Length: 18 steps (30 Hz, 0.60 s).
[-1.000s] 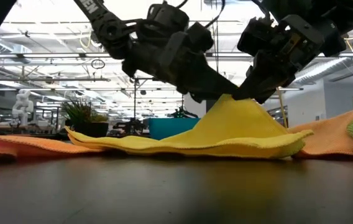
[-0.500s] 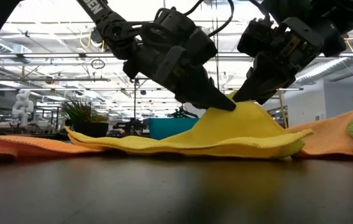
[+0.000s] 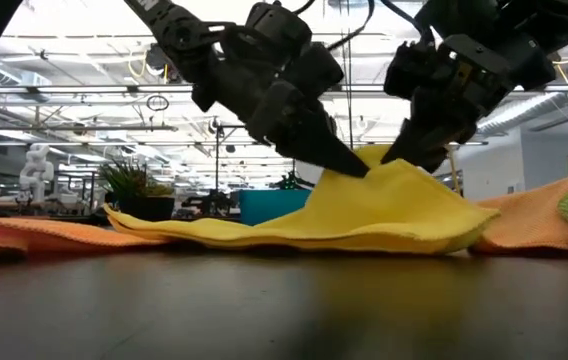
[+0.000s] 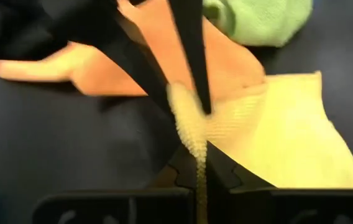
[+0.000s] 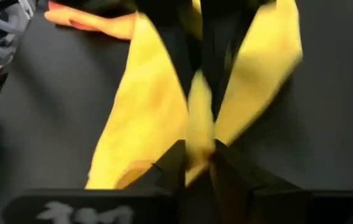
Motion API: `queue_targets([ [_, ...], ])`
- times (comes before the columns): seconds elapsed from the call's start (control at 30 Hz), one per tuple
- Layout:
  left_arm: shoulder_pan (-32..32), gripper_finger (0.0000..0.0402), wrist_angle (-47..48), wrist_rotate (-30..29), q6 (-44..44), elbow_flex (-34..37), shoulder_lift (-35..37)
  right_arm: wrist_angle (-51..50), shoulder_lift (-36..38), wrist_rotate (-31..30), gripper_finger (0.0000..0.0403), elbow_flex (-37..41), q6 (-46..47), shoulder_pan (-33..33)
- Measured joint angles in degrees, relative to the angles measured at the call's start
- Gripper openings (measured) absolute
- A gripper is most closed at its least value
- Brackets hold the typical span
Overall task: Fold microfiber towels
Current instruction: Fold the yellow microfiber cloth
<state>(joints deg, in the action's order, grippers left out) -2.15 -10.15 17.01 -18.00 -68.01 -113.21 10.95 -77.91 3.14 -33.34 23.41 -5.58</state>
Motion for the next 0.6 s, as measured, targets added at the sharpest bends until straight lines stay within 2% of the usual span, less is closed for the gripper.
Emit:
queue_targets([
  [0.33,-0.1,0.0004,3.5,-5.7,-2.5,0.0,5.6,0.5,-0.1,0.0,0.0178,0.0,5.9,-2.1],
  [0.6,-0.4,0.0004,3.3,-7.2,-2.9,0.0,6.6,2.1,-0.1,0.0,0.0203,0.0,7.5,-5.3],
])
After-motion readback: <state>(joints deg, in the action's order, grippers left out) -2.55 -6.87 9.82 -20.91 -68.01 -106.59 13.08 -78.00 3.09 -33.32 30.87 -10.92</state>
